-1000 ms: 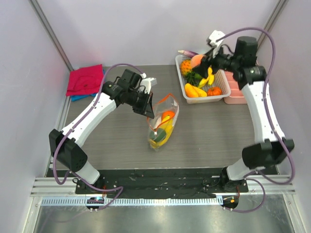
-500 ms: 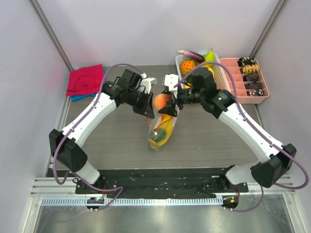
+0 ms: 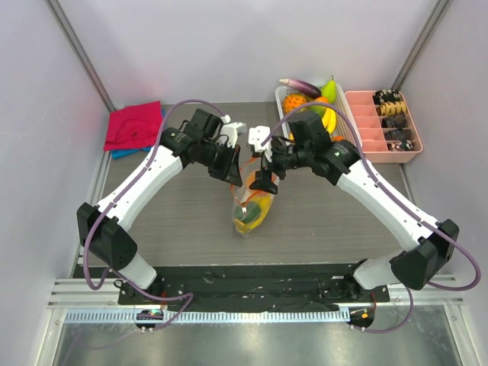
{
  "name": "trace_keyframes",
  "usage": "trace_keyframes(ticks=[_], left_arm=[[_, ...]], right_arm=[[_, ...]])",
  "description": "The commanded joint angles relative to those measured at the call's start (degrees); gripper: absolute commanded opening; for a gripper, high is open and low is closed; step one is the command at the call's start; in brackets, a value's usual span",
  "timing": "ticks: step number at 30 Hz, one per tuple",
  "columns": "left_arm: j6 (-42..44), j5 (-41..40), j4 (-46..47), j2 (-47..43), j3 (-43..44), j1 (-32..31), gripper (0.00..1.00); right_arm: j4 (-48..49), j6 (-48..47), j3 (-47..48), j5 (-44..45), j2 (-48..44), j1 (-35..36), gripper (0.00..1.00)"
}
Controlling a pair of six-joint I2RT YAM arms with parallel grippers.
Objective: Place the food in the zip-top bag and seal the zipper
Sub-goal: Place the fake fruit in the zipper food storage bag, then zip the zipper food storage bag at the center of the board.
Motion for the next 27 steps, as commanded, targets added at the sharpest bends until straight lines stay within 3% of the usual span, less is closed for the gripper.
trace_keyframes(ticks=[1, 6, 9, 10, 14, 19, 25, 26, 27], left_arm=[[0.8, 1.1, 1.0, -0.9, 1.3, -0.2, 0.0], [1.4, 1.1, 0.9, -0.8, 2.0, -0.2, 0.0], [2.5, 0.8, 0.6, -0.7, 2.5, -0.2, 0.0], [2.7, 0.6, 0.5, -0.5, 2.8, -0.2, 0.0], [3.1, 0.6, 0.3, 0.0, 3.4, -0.2, 0.0], [3.4, 1.1, 0.5, 0.9, 4.1, -0.3, 0.0], [3.8, 1.7, 0.5, 1.5, 4.4, -0.4, 0.0], [3.8, 1.7, 0.5, 1.6, 4.6, -0.5, 0.0], [3.7, 1.7, 0.4, 1.7, 4.6, -0.6, 0.0]], right_arm=[[0.3, 7.8, 5.7, 4.4, -1.3, 0.0, 1.0], [1.1, 18.9, 9.3, 11.4, -1.0, -3.1, 0.99], [-0.1, 32.0, 10.2, 13.9, 0.5, -9.5, 0.92], [-1.1, 34.9, 10.5, 13.9, 1.2, -11.1, 0.86], [-8.4, 44.1, 10.5, 7.5, 3.4, -17.0, 0.73], [-5.6, 53.4, 2.1, -5.9, 1.5, -17.9, 0.72], [-0.8, 62.8, -4.9, -10.0, 0.6, -17.9, 0.71], [-0.7, 63.0, -5.7, -11.1, 0.5, -18.0, 0.68], [-0.6, 63.3, -7.1, -11.3, 0.5, -18.0, 0.59]])
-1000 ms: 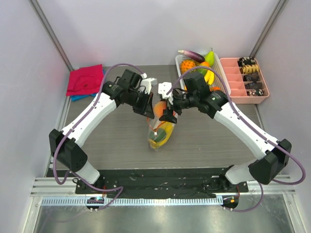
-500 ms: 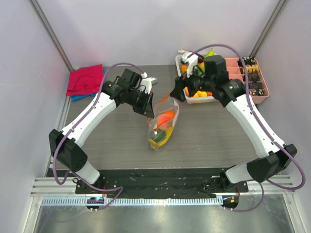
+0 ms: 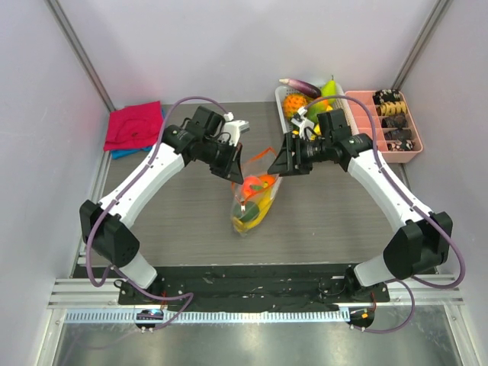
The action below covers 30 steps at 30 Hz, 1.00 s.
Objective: Place the food in the zip-top bag and seal the zipper
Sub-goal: Zip the zipper food storage bag at the center of the board.
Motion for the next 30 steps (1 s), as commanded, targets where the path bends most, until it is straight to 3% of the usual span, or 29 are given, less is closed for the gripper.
trace_keyframes(ticks=[1, 2, 3, 6, 10, 13, 16, 18, 19, 21, 22, 26, 27, 30], left_arm=[[1.2, 1.6, 0.8, 0.3, 2.7, -0.5, 0.0], [1.1, 1.7, 0.9, 0.3, 2.8, -0.7, 0.0], [1.0, 1.8, 1.3, 0.5, 2.9, -0.9, 0.0], [1.2, 2.0, 1.6, 2.1, 5.3, -2.2, 0.0], [1.6, 4.4, 0.0, 5.6, 10.7, -3.3, 0.0], [2.1, 5.9, 0.7, 6.6, 11.2, -3.4, 0.13], [2.0, 5.7, 2.2, 5.3, 9.1, -2.8, 0.31], [-0.4, 7.7, 6.6, 2.6, 6.0, -0.8, 0.36], [-1.8, 7.9, 9.2, -1.4, 0.8, 1.6, 0.47], [-5.8, 8.6, 19.0, -7.3, -10.0, 4.5, 0.59], [-6.4, 8.8, 22.4, -14.4, -14.1, 7.3, 0.66], [-1.9, 3.2, 36.7, -33.6, -34.6, 9.7, 0.96], [-1.2, 2.5, 41.4, -37.6, -42.2, 9.6, 1.0], [-0.9, 5.2, 47.8, -46.6, -53.2, 9.5, 1.0]], right_arm=[[4.2, 7.6, -3.2, -5.9, -2.8, 0.1, 0.52], [4.9, 8.4, -3.7, -7.8, -2.9, 0.0, 0.41], [5.6, 9.1, -3.9, -9.1, -3.1, 0.0, 0.21], [12.6, 16.3, -5.8, -12.9, -5.5, 0.1, 0.01], [30.6, 31.1, -12.8, -11.7, -12.6, 0.1, 0.01], [34.4, 38.4, -19.2, -8.3, -16.2, 0.4, 0.01], [34.0, 38.5, -23.8, -6.1, -17.9, 0.4, 0.01], [34.2, 38.4, -26.1, -5.5, -18.7, -0.1, 0.01], [34.4, 38.5, -26.6, -5.1, -19.1, -0.4, 0.01], [35.7, 39.6, -27.5, -5.0, -19.3, -1.7, 0.01], [36.5, 40.1, -27.7, -5.1, -19.8, -2.2, 0.01], [40.9, 43.5, -29.0, -6.2, -20.6, -4.5, 0.01], [43.7, 44.8, -29.3, -6.3, -20.9, -4.7, 0.01], [47.1, 46.1, -30.6, -6.2, -21.6, -4.7, 0.01]])
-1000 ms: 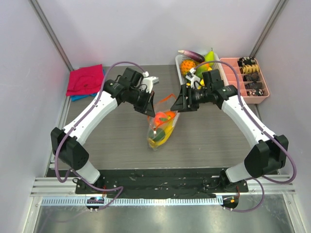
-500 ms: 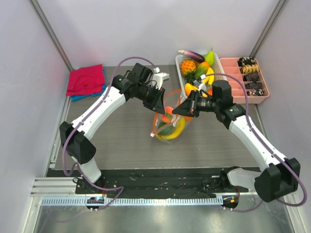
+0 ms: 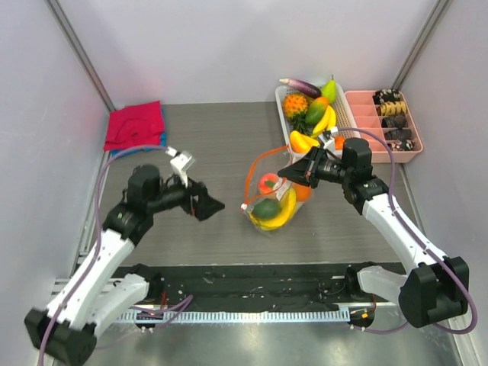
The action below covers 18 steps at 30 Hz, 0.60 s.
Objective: Place the food in the zip-top bag and seal the zipper
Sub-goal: Zip the zipper food storage bag at the center of the board.
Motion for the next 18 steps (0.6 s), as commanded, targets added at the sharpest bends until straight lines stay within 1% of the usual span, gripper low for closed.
trace_keyframes(ticks=[1, 2, 3, 4, 5, 6, 7, 9, 13, 14, 16, 18], left_arm=[[2.4, 2.8, 19.3, -8.9, -12.4, -1.7, 1.0], [2.9, 2.3, 20.7, -9.4, -13.8, -2.4, 1.0], [3.1, -0.5, 22.1, -9.2, -16.0, -4.5, 1.0], [3.6, -2.2, 25.4, -8.6, -16.8, -5.8, 0.99], [5.9, -3.9, 27.1, -8.0, -17.4, -7.4, 0.98], [6.2, -7.9, 29.0, -6.2, -18.5, -10.2, 0.96], [6.4, -9.4, 33.2, -5.3, -18.8, -11.4, 0.94], [6.0, -11.7, 36.1, -1.5, -19.0, -14.1, 0.89], [7.8, -17.7, 44.3, 2.6, -20.2, -18.2, 0.83], [8.8, -17.8, 46.4, 3.3, -19.6, -18.6, 0.8], [9.2, -18.2, 47.4, 4.8, -18.3, -19.6, 0.75], [9.1, -17.9, 48.5, 6.1, -17.4, -20.1, 0.66]], right_arm=[[10.7, 4.9, -0.7, -0.7, -3.1, -0.2, 0.01], [11.5, 5.4, -1.1, -0.6, -3.0, -0.2, 0.01], [12.8, 5.8, -1.1, -0.6, -3.0, -0.2, 0.01], [13.5, 6.5, -1.1, -0.4, -3.0, -0.2, 0.01], [14.4, 6.6, -1.1, -0.3, -3.0, -0.2, 0.01], [15.0, 6.8, -1.1, -0.1, -2.9, -0.2, 0.01], [15.5, 7.4, -1.1, -0.1, -2.6, -0.1, 0.01], [16.1, 7.7, -1.1, 0.1, -2.1, -0.1, 0.01], [18.1, 8.6, -1.3, 0.1, -1.5, -0.2, 0.01], [18.7, 8.9, -1.3, 0.0, -1.3, -0.2, 0.01], [19.7, 9.5, -1.5, 0.0, -1.1, -0.1, 0.01], [20.4, 10.1, -1.8, 0.0, -0.9, -0.2, 0.01]])
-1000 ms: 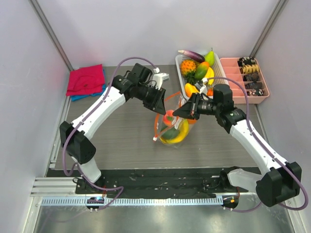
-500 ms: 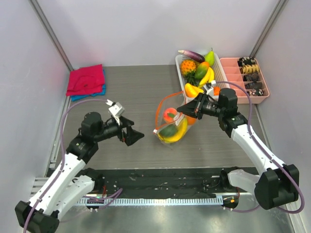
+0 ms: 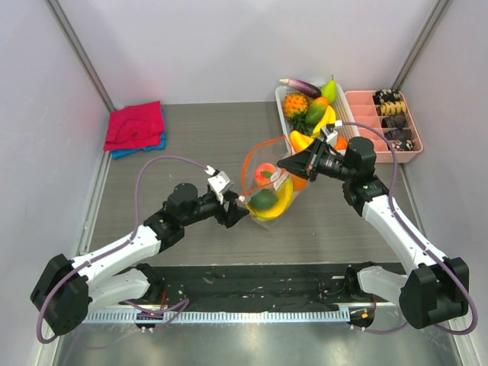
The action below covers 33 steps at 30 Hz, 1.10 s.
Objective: Place the food in the zip-top bag and seal the zipper
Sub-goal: Zip the zipper food storage bag at the center of the board.
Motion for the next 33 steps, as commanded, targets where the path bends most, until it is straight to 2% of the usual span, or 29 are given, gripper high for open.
trace_keyframes(ticks=[1, 2, 3, 4, 6, 7, 9, 12, 13, 14, 16, 17, 18, 19, 20, 21, 22, 24, 25, 29, 33], left_arm=[[2.2, -3.8, 10.2, 1.7, 4.2, -1.2, 0.61], [2.0, -4.3, 9.5, 2.0, 4.7, -1.1, 0.51], [1.4, -4.6, 9.1, 2.2, 5.2, -1.2, 0.46], [1.0, -5.0, 8.5, 2.3, 6.1, -1.1, 0.37], [-0.4, -5.3, 6.6, 2.1, 6.9, -1.1, 0.23], [-0.8, -5.2, 5.7, 1.7, 7.8, -1.1, 0.12], [-1.7, -4.2, 3.7, 1.3, 8.5, -1.1, 0.01], [-0.9, -2.5, 1.8, 0.4, 9.6, -1.1, 0.0], [0.2, -1.4, 1.3, -0.2, 9.8, -1.1, 0.0], [2.2, 1.5, 0.4, -0.4, 9.9, -1.1, 0.0], [8.1, 4.7, -2.7, -1.7, 10.1, -1.1, 0.0], [9.8, 8.0, -3.6, -2.0, 10.0, -1.1, 0.0], [11.7, 9.4, -7.0, -2.4, 10.4, -1.1, 0.0], [15.0, 10.7, -8.2, -2.7, 10.4, -1.1, 0.0], [16.0, 11.8, -9.3, -3.2, 10.4, -1.1, 0.0], [16.8, 12.5, -10.1, -3.5, 10.3, -1.0, 0.0], [17.4, 12.9, -10.8, -3.7, 10.2, -1.1, 0.0], [19.3, 14.9, -11.9, -4.3, 10.5, -1.1, 0.0], [19.8, 15.0, -12.4, -4.3, 10.8, -1.1, 0.0], [23.1, 16.4, -14.3, -3.7, 12.4, -1.1, 0.0], [23.0, 17.3, -14.3, -2.3, 14.8, -1.1, 0.0]], right_arm=[[7.4, 2.5, -0.4, -0.3, 0.2, 0.0, 0.01], [7.7, 2.7, -0.5, -0.4, 0.2, 0.0, 0.01], [7.7, 2.7, -0.6, -0.5, 0.1, 0.0, 0.01], [7.8, 2.6, -0.6, -0.6, -0.1, 0.0, 0.01], [7.7, 2.5, -1.0, -0.8, -0.5, 0.0, 0.01], [7.5, 2.3, -1.2, -0.9, -0.7, 0.0, 0.01], [7.6, 1.9, -2.1, -1.1, -1.0, 0.0, 0.01], [8.1, 0.3, -3.3, -2.1, -1.6, -0.1, 0.01], [7.5, -0.9, -3.5, -3.1, -2.2, -0.3, 0.05], [6.1, -3.4, -3.1, -3.6, -2.5, -0.3, 0.12], [-2.6, -14.7, -2.3, -4.9, -4.1, -0.8, 0.27], [-5.6, -18.6, -1.5, -5.3, -4.8, -0.8, 0.44], [-12.3, -28.1, -0.9, -5.7, -5.4, -0.8, 0.51], [-16.4, -33.6, -0.2, -6.0, -6.1, -1.0, 0.58], [-21.2, -39.3, 2.3, -4.8, -7.2, -1.1, 0.72], [-31.0, -46.3, 3.9, -3.6, -7.7, -1.0, 0.78], [-34.4, -56.5, 5.3, -2.0, -8.3, -1.1, 0.85], [-42.5, -67.4, 9.8, 0.7, -9.6, -1.2, 0.89], [-44.0, -75.8, 11.2, 1.6, -10.0, -1.1, 0.92], [-45.9, -91.8, 18.2, -0.1, -10.9, -1.1, 0.94], [-41.4, -99.6, 20.1, -8.4, -10.0, -0.1, 0.89]])
